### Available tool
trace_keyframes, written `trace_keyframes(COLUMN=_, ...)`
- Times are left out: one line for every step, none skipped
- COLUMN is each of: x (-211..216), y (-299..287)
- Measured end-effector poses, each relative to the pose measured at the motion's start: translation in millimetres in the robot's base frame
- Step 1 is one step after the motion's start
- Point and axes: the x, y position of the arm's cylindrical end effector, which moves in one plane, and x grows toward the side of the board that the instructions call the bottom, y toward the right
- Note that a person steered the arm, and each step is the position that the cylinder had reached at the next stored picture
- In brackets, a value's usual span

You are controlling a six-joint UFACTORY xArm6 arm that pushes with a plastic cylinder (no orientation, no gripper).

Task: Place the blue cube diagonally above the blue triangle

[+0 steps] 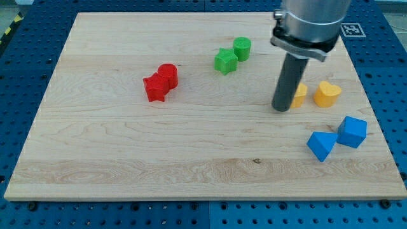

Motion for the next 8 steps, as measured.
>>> trace_keyframes(x=0, y=13)
trace_keyframes(x=0, y=-9)
trace_keyframes(x=0, y=-14)
trace_keyframes(x=0, y=28)
trace_keyframes(x=3, y=74)
trace_keyframes(x=20, y=114)
trace_keyframes(x=42, y=136)
trace_keyframes(x=58, y=145)
